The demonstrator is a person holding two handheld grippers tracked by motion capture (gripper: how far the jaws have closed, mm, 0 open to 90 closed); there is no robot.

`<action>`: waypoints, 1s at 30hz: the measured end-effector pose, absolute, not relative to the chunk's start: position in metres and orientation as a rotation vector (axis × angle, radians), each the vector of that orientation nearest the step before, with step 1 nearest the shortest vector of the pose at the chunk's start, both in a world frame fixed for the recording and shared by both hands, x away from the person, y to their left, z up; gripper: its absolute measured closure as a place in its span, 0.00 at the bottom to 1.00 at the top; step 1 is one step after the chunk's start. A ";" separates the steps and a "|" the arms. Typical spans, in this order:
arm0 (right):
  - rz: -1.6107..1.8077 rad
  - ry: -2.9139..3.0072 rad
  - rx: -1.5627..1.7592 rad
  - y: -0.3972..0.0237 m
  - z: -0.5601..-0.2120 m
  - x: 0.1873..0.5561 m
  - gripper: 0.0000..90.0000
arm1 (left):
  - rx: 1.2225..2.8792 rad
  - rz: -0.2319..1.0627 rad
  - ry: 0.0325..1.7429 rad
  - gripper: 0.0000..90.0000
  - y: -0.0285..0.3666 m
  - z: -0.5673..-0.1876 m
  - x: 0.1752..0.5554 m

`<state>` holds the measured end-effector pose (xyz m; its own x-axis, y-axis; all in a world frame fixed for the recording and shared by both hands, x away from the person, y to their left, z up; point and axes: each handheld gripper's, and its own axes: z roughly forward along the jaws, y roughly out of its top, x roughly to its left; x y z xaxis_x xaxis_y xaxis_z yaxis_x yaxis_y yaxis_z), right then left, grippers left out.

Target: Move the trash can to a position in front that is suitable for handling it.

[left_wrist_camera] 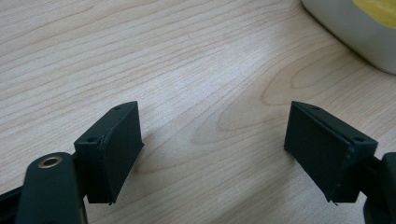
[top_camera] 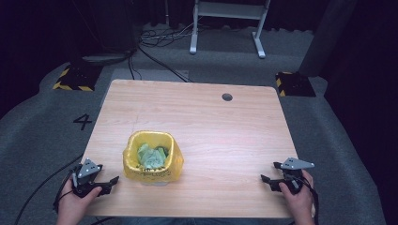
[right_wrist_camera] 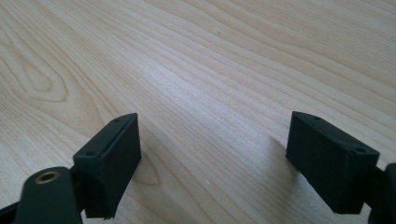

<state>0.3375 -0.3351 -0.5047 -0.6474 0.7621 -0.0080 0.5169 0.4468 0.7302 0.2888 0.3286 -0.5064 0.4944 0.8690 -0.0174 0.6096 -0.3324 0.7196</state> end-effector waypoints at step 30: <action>1.024 2.367 1.091 -0.335 -0.505 0.338 0.20 | 1.966 0.537 1.195 0.32 0.327 -0.476 0.281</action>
